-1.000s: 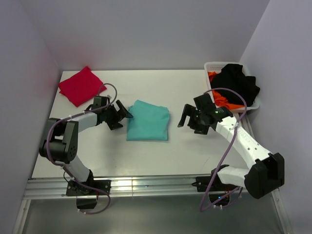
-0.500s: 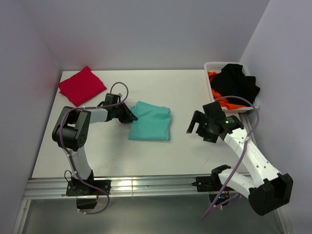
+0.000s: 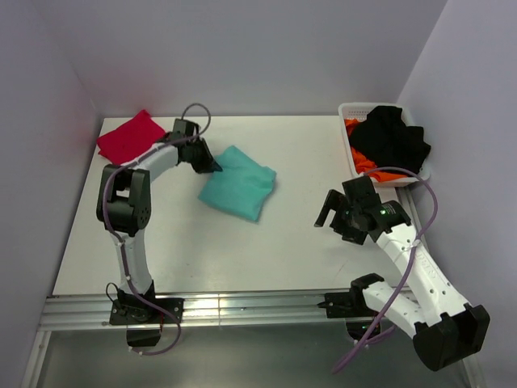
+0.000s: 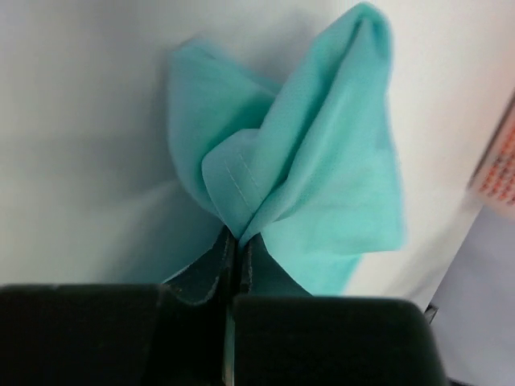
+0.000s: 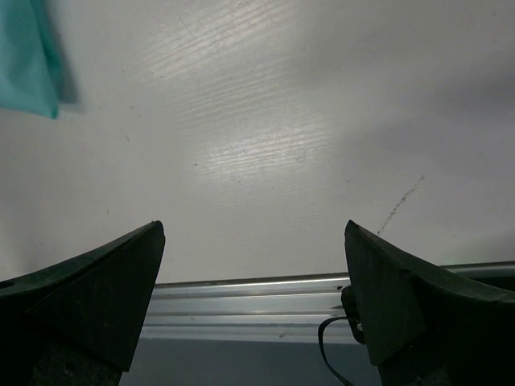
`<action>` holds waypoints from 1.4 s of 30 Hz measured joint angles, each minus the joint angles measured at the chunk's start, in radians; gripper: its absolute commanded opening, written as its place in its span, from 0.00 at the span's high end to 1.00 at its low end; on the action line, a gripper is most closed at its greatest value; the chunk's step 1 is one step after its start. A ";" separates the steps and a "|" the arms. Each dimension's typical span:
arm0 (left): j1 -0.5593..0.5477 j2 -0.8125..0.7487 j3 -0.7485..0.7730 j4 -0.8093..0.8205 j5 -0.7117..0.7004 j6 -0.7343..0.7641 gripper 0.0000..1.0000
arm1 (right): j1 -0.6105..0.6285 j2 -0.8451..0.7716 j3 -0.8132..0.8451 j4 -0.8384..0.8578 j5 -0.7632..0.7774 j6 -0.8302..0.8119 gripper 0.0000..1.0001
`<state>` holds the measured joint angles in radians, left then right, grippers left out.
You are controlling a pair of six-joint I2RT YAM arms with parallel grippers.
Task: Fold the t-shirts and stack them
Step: Neatly place the folded tshirt to the corner
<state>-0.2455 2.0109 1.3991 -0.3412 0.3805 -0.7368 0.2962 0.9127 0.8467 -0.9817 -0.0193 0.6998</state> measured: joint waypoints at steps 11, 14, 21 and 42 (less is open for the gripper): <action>0.168 0.223 0.774 -0.301 -0.056 0.145 0.96 | -0.001 -0.050 -0.017 -0.060 0.011 0.008 0.00; 0.236 0.240 0.832 -0.311 -0.044 0.147 0.96 | -0.001 -0.069 -0.019 -0.084 0.016 0.009 0.00; 0.479 0.252 0.851 -0.338 -0.007 0.144 0.57 | -0.002 -0.092 -0.024 -0.134 0.023 0.009 0.00; 0.676 0.078 0.532 -0.321 0.083 0.135 0.01 | -0.002 -0.083 -0.045 -0.117 0.003 0.017 0.00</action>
<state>0.4309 2.0892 1.9308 -0.6624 0.4633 -0.6018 0.2939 0.8295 0.8017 -1.0985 -0.0162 0.7166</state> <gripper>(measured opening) 0.994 0.999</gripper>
